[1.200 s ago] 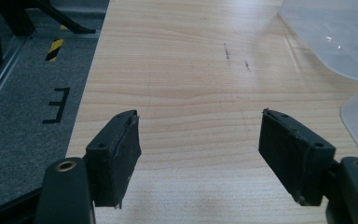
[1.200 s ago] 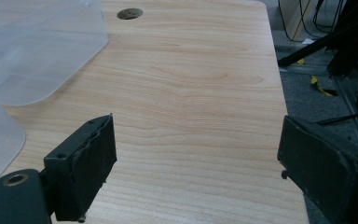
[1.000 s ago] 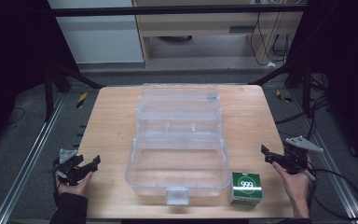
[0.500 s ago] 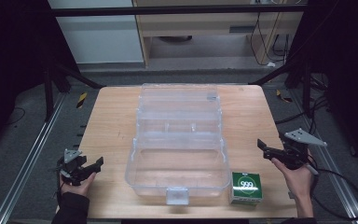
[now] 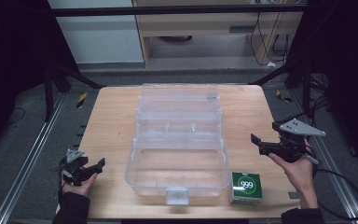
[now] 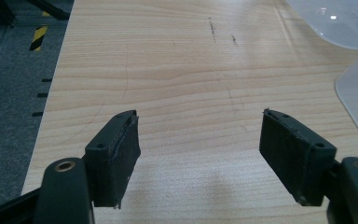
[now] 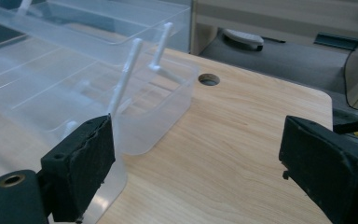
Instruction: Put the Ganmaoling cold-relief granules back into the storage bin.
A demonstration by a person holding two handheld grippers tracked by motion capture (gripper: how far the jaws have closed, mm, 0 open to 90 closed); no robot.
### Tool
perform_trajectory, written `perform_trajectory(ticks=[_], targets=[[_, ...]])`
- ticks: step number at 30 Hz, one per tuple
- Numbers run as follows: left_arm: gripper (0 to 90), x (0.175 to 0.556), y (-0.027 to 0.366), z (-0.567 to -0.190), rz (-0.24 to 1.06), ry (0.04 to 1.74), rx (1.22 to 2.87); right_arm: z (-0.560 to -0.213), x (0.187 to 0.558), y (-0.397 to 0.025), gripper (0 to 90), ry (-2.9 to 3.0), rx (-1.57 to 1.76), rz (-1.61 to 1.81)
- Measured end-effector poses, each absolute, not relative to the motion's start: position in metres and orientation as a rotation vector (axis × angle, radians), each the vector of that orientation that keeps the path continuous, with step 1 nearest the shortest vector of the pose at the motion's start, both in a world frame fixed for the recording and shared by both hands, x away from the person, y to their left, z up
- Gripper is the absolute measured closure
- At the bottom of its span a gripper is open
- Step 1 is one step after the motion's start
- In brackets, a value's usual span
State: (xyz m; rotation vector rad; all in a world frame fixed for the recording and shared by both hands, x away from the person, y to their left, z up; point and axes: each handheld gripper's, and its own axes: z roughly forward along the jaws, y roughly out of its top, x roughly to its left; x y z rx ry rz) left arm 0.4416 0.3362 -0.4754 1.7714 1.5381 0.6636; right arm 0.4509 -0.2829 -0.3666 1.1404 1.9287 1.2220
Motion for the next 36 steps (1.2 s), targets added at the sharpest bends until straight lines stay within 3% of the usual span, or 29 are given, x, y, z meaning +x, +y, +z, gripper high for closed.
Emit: perform_trajectory(ticks=[14, 36], targets=[[27.0, 0.443, 0.333, -0.477, 0.645, 1.525, 1.801, -0.344, 0.435, -0.269, 9.6, 2.134, 0.938, 1.115], [26.6, 0.445, 0.333, -0.479, 0.618, 1.532, 1.807, -0.351, 0.422, -0.241, 5.8, 2.483, 0.703, 0.894]])
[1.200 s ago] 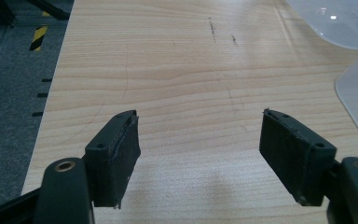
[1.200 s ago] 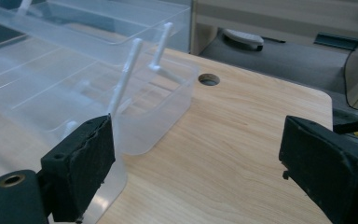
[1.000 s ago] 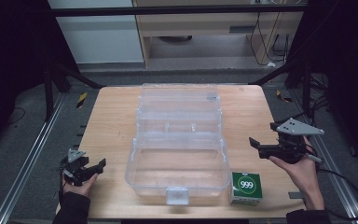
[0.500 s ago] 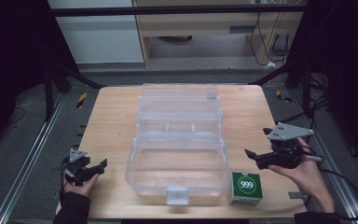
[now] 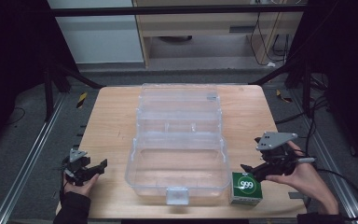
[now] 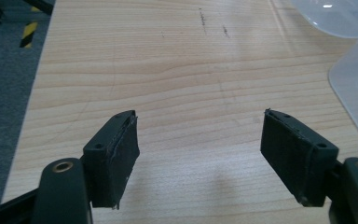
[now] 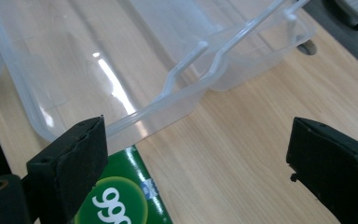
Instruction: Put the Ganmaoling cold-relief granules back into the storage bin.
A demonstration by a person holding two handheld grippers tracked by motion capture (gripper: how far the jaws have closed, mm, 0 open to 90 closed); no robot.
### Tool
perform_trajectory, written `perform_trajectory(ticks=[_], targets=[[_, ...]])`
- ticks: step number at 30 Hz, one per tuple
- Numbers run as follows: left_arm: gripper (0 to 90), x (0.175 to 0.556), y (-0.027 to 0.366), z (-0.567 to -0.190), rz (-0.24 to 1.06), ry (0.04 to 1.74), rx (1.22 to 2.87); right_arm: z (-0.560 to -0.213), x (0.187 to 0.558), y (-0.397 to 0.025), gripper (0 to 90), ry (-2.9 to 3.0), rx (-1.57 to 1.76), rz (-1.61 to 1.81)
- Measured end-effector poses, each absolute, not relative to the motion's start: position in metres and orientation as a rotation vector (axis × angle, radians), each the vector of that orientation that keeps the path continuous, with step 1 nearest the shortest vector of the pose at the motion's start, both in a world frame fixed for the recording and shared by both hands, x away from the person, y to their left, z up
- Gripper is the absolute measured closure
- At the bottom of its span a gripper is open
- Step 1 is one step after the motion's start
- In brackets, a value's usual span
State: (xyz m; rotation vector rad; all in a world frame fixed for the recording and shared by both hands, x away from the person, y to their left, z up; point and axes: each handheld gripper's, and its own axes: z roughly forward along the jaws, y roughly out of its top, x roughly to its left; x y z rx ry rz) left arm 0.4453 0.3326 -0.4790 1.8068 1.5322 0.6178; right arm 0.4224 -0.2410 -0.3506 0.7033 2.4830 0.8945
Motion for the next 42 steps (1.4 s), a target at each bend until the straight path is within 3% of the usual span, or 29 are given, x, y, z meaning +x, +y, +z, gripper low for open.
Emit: perform_trajectory(ticks=[9, 42], targets=[[26.2, 0.447, 0.331, -0.479, 0.621, 1.528, 1.818, -0.375, 0.416, -0.237, 5.3, 2.621, 0.637, 0.792], [26.2, 0.447, 0.332, -0.479, 0.63, 1.523, 1.826, -0.397, 0.409, -0.212, 3.0, 2.902, 0.431, 0.521]])
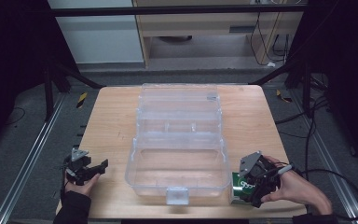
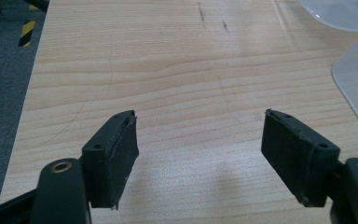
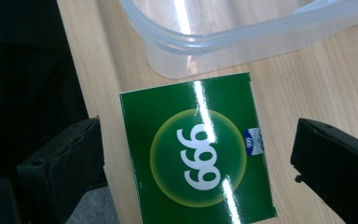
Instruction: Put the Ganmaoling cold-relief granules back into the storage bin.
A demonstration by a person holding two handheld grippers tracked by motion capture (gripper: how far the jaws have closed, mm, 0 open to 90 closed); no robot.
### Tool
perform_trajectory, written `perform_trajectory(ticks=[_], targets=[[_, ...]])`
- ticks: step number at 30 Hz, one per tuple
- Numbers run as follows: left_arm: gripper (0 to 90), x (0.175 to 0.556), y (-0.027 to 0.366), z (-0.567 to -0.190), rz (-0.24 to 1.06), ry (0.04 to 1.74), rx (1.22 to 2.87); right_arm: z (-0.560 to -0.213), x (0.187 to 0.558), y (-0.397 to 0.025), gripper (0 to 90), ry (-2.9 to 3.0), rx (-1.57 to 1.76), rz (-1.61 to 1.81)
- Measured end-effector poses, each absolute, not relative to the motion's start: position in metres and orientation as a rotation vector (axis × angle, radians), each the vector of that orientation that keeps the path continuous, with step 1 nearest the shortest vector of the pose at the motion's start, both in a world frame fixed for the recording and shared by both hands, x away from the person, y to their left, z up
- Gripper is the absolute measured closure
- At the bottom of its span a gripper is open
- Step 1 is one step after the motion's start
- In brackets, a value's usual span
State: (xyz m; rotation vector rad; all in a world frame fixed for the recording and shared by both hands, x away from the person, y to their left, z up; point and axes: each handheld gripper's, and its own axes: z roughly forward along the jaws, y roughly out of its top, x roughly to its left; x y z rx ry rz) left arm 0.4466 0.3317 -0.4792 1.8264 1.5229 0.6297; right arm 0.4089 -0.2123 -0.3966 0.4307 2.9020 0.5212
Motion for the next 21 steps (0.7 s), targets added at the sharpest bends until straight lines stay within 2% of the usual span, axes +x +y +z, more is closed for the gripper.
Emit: perform_trajectory(ticks=[21], targets=[[26.2, 0.447, 0.332, -0.479, 0.634, 1.52, 1.827, -0.42, 0.419, -0.206, 2.8, 2.971, 0.388, 0.383]])
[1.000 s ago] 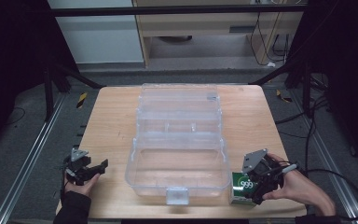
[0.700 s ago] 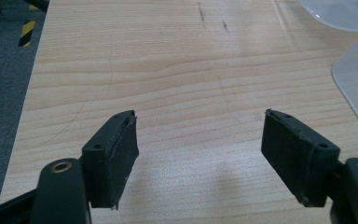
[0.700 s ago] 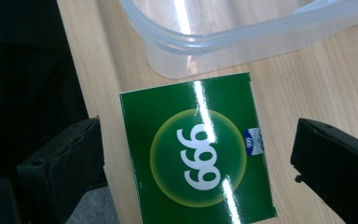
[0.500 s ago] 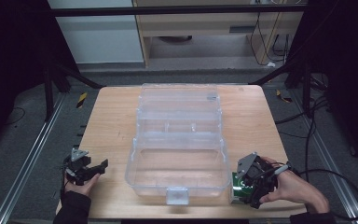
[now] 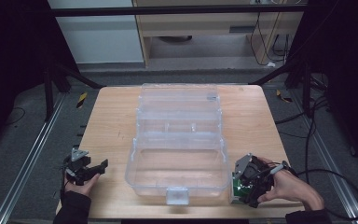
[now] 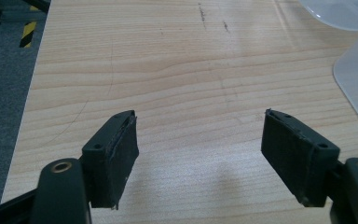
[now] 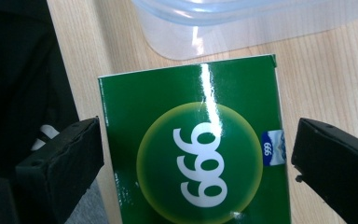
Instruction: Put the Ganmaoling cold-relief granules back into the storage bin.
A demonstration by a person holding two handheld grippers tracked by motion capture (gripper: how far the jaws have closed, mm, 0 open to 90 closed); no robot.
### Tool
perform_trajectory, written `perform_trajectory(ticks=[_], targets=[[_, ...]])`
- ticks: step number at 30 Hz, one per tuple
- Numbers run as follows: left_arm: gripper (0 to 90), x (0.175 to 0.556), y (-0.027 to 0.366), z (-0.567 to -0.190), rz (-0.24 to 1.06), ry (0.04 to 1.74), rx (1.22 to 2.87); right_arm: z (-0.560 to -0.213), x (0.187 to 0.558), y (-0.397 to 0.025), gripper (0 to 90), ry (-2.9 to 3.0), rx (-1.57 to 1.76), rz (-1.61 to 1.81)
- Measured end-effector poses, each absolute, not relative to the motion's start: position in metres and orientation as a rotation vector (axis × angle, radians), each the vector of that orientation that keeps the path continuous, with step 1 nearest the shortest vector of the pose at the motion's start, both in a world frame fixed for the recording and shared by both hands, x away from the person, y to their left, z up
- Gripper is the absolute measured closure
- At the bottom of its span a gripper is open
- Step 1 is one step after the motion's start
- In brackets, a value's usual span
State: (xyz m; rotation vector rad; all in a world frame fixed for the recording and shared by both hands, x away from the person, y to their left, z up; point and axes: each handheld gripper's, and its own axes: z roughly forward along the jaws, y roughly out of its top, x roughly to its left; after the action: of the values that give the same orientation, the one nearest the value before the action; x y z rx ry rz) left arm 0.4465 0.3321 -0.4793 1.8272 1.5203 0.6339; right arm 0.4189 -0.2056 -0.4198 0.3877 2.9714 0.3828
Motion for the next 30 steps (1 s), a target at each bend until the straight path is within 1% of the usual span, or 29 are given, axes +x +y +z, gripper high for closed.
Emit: perform_trajectory(ticks=[10, 30], targets=[[26.4, 0.447, 0.332, -0.48, 0.633, 1.518, 1.833, -0.435, 0.423, -0.205, 5.9, 3.004, 0.373, 0.35], [26.5, 0.447, 0.332, -0.479, 0.634, 1.517, 1.834, -0.434, 0.425, -0.204, 15.7, 3.038, 0.382, 0.339]])
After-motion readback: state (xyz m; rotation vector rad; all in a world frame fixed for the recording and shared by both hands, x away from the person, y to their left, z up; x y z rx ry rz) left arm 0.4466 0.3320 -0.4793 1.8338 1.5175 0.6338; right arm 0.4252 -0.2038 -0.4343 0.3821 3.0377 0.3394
